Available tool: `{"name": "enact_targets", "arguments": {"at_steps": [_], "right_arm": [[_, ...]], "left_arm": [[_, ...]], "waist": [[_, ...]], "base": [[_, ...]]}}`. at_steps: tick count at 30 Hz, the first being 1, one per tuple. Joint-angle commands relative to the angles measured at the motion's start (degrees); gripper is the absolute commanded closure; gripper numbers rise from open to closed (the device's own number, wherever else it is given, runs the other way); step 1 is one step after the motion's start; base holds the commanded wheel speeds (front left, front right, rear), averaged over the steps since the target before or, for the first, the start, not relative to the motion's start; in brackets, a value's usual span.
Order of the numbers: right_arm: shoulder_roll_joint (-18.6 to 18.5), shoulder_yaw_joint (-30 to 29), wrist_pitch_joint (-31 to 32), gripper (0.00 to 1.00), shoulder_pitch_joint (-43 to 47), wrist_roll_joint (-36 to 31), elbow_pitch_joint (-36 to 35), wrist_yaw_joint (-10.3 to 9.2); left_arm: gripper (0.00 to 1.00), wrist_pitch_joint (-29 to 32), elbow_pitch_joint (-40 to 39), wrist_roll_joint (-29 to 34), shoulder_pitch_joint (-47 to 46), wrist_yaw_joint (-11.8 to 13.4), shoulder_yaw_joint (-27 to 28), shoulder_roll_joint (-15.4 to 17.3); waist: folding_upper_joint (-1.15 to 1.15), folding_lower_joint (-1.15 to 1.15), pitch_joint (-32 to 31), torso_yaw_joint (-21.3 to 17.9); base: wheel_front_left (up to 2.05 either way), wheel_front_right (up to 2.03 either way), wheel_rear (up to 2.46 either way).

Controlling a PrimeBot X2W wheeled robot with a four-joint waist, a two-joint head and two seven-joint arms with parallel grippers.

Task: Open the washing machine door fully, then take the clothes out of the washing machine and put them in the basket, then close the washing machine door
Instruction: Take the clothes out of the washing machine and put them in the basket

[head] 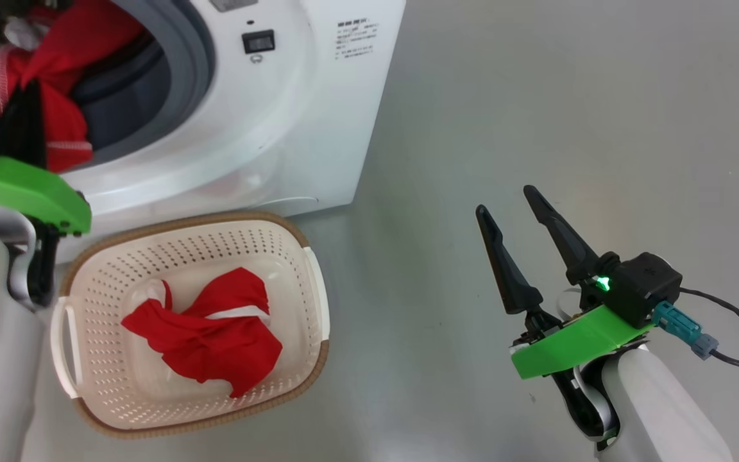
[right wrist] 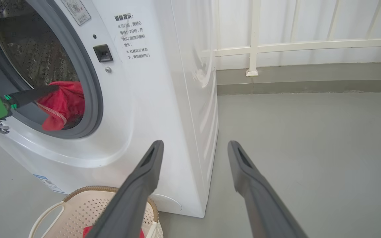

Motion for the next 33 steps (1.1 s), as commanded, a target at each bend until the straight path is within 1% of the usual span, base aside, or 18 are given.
{"name": "enact_targets", "arguments": {"at_steps": [1, 5, 11, 17, 22, 33], "right_arm": [[0.2, 0.8, -0.4, 0.00, 0.8, -0.6, -1.0, 0.35], [0.2, 0.4, -0.4, 0.00, 1.4, -0.8, -0.9, 0.35], [0.2, -0.2, -0.4, 0.00, 2.8, -1.3, -0.8, 0.35], [0.2, -0.6, -0.4, 0.00, 4.0, -1.5, -0.7, 0.35], [0.2, -0.6, -0.4, 0.00, 4.7, -1.7, -0.6, 0.35], [-0.2, -0.7, -0.4, 0.00, 6.2, -1.7, -0.3, 0.35]], "left_arm": [[1.00, -1.0, -2.7, -0.3, 1.7, 0.4, 1.9, 2.2], [1.00, -1.5, -6.9, -0.3, 4.9, 1.1, 2.8, 1.9], [1.00, -1.7, -14.4, 1.1, 10.9, 3.7, 3.8, 0.9], [1.00, -1.7, -21.7, 2.6, 17.2, 5.2, 4.4, -0.2], [1.00, -1.7, -25.3, 2.5, 20.8, 6.3, 4.6, -1.0], [1.00, -1.5, -36.6, 1.9, 29.7, 8.8, 4.3, -2.5]], "waist": [[0.00, 0.00, -1.1, 0.6], [0.00, 0.00, -2.6, 1.3], [0.00, 0.00, -5.2, 2.7], [0.00, 0.00, -7.8, 3.8], [0.00, 0.00, -8.9, 4.4], [0.00, 0.00, -12.0, 5.2]], "base": [[0.00, 0.00, 0.00], [0.00, 0.00, 0.00], [0.00, 0.00, 0.00], [0.00, 0.00, 0.00], [0.00, 0.00, 0.00], [0.00, 0.00, 0.00]]}}
